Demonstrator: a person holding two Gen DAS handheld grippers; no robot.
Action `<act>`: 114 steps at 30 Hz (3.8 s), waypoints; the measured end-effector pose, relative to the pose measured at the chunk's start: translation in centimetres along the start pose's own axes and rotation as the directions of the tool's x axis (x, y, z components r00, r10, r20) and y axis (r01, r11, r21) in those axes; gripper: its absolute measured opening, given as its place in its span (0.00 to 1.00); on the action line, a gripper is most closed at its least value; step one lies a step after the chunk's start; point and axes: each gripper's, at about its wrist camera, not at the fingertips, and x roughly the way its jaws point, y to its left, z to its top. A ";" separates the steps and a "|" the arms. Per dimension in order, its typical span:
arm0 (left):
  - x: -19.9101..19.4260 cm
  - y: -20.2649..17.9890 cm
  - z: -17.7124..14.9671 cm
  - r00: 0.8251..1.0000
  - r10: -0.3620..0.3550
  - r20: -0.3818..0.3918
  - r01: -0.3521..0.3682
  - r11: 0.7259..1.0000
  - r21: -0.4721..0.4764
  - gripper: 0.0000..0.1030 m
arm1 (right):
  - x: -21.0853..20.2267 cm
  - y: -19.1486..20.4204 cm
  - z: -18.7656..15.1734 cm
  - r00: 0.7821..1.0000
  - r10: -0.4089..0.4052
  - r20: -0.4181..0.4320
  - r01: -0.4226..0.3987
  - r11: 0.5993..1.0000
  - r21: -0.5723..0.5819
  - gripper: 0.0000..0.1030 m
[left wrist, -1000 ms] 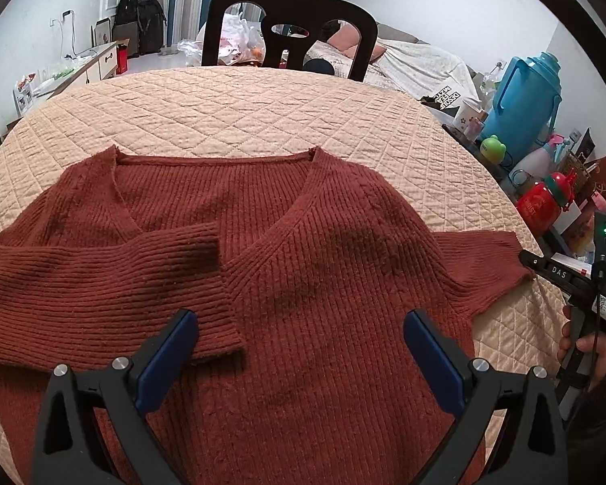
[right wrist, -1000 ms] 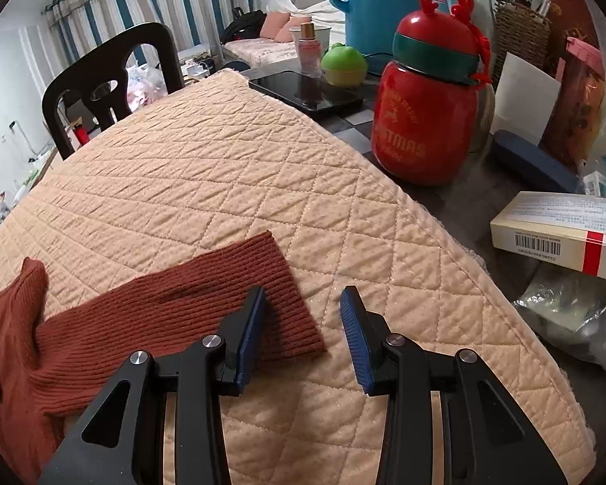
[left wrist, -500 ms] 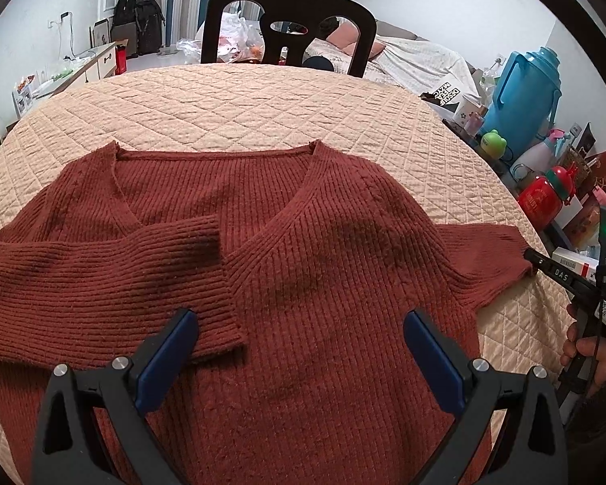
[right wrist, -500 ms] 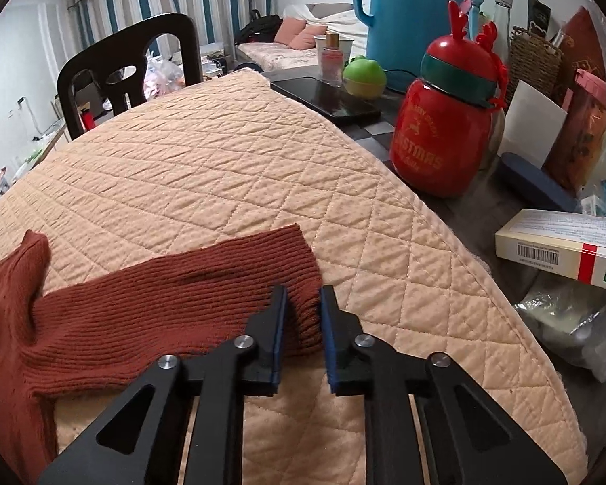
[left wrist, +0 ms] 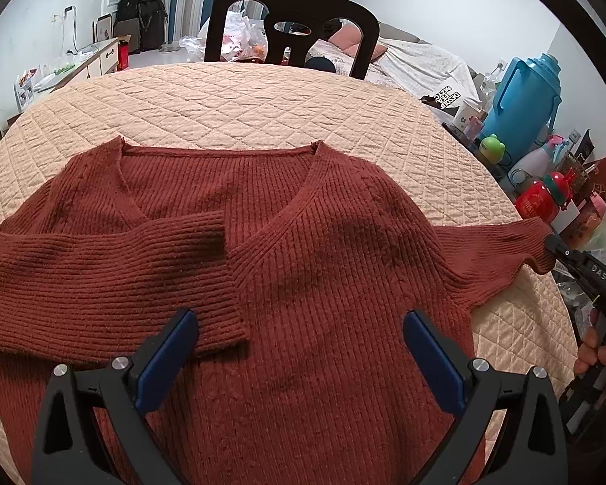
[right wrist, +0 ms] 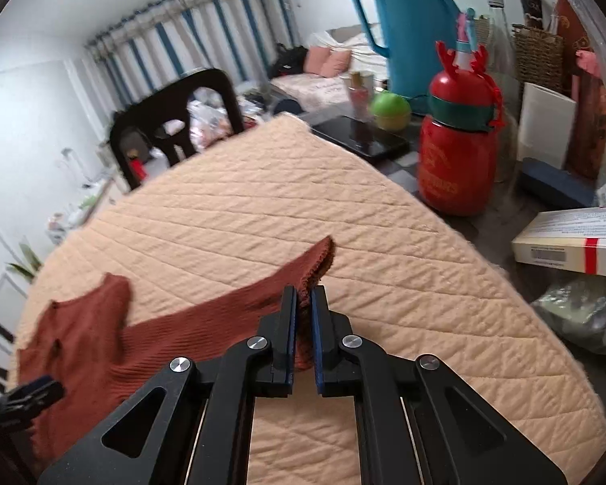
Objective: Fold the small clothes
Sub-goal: 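Lift the second sleeve with the right gripper and carry it across the body, then lower the second sleeve onto the body and open the right gripper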
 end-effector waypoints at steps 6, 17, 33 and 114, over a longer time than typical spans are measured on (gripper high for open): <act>-0.5 0.1 0.1 0.998 -0.055 0.001 0.055 0.998 -0.019 1.00 | -1.7 2.6 0.4 0.989 0.140 0.053 -0.138 0.990 -0.038 0.06; -2.1 1.5 0.6 0.987 -0.155 0.050 0.160 0.982 -0.098 1.00 | -3.5 9.6 -0.1 0.931 0.363 0.037 -0.354 0.923 -0.149 0.06; -1.8 1.8 0.5 0.986 -0.164 0.022 0.165 0.980 -0.113 1.00 | 0.7 9.5 -1.2 0.987 0.162 -0.017 -0.162 0.961 -0.222 0.31; 0.2 2.6 -1.2 0.851 -0.525 -0.017 0.471 0.777 -0.417 0.97 | 2.9 14.9 -8.3 0.977 0.148 -0.154 -0.200 0.890 -0.410 0.55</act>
